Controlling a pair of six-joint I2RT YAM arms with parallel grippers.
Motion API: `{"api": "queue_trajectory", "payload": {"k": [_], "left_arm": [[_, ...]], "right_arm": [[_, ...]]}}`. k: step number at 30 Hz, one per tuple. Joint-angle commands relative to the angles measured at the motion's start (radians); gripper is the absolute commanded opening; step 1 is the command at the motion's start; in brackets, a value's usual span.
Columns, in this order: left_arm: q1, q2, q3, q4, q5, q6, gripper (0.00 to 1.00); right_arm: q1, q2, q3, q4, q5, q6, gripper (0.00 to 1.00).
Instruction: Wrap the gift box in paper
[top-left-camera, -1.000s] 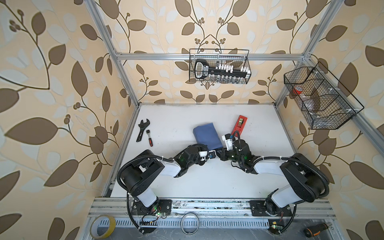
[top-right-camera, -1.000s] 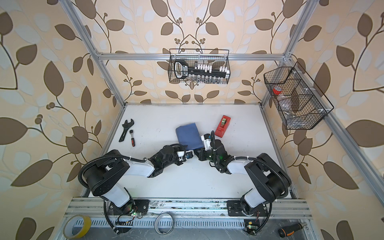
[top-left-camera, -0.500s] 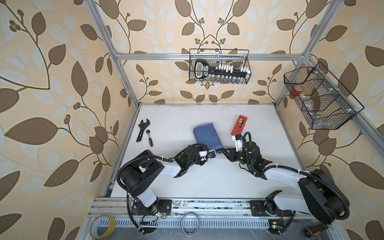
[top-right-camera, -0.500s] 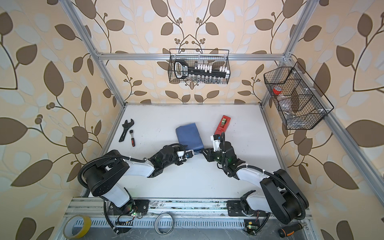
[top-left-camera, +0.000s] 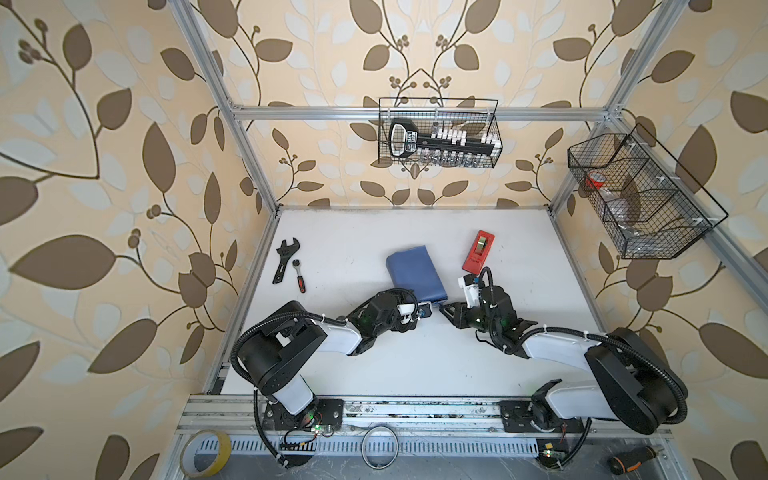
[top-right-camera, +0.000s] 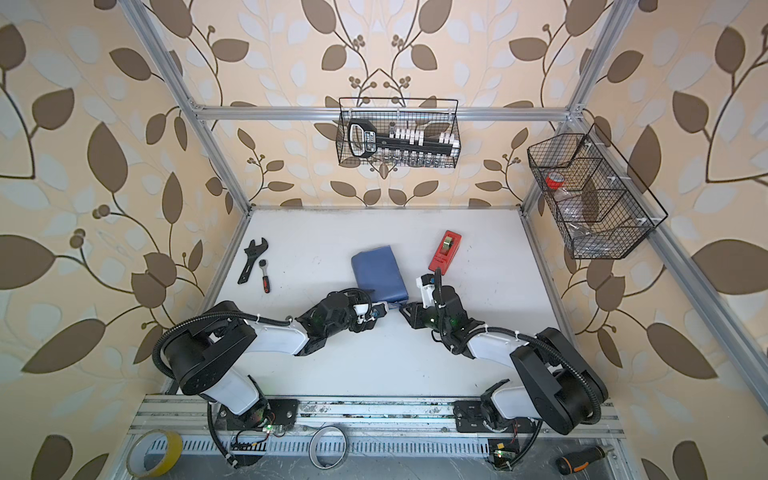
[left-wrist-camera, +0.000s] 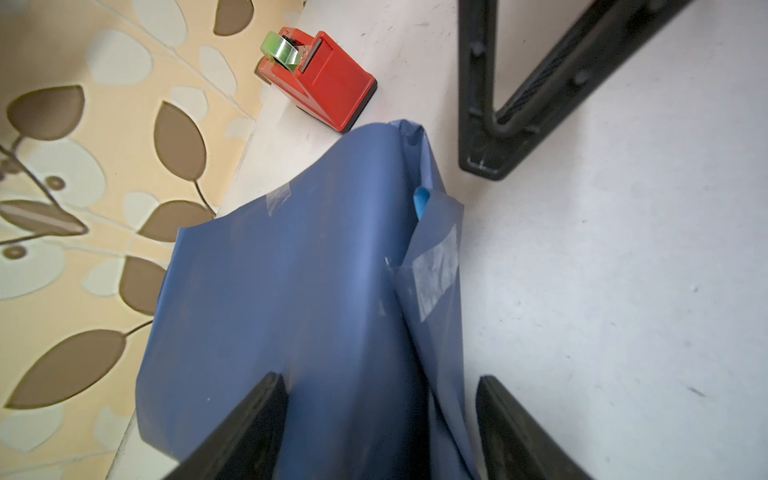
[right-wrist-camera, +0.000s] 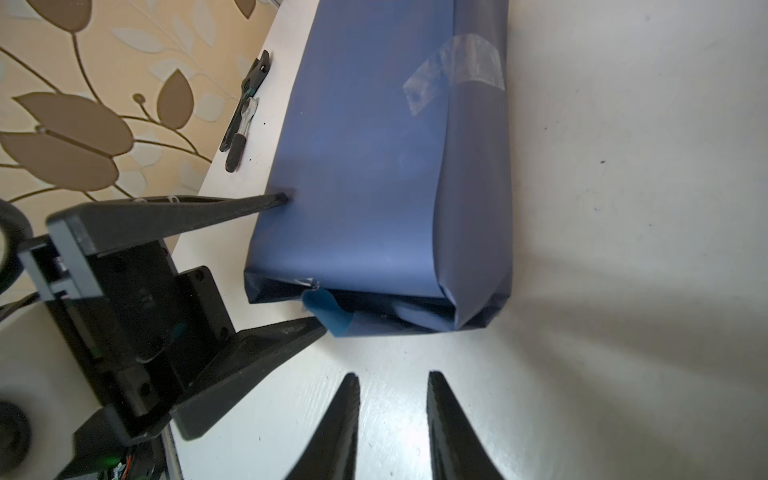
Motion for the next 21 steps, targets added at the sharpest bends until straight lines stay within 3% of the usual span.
{"api": "queue_trajectory", "payload": {"k": [1,7,13,21], "left_arm": [[-0.009,-0.033,0.0,-0.05,0.003,0.004,0.77],[-0.012,-0.112,-0.015,-0.052,0.03,-0.02,0.84],[-0.012,-0.227,-0.045,-0.05,0.06,-0.116,0.85],[-0.01,-0.326,-0.068,-0.002,-0.005,-0.476,0.86]], "right_arm": [[-0.006,0.02,-0.015,0.012,-0.009,-0.011,0.3],[0.002,0.041,0.006,-0.006,-0.02,-0.022,0.3],[0.048,0.096,0.035,0.043,-0.019,0.008,0.3],[0.062,0.23,0.109,0.172,0.012,0.076,0.25]]}}
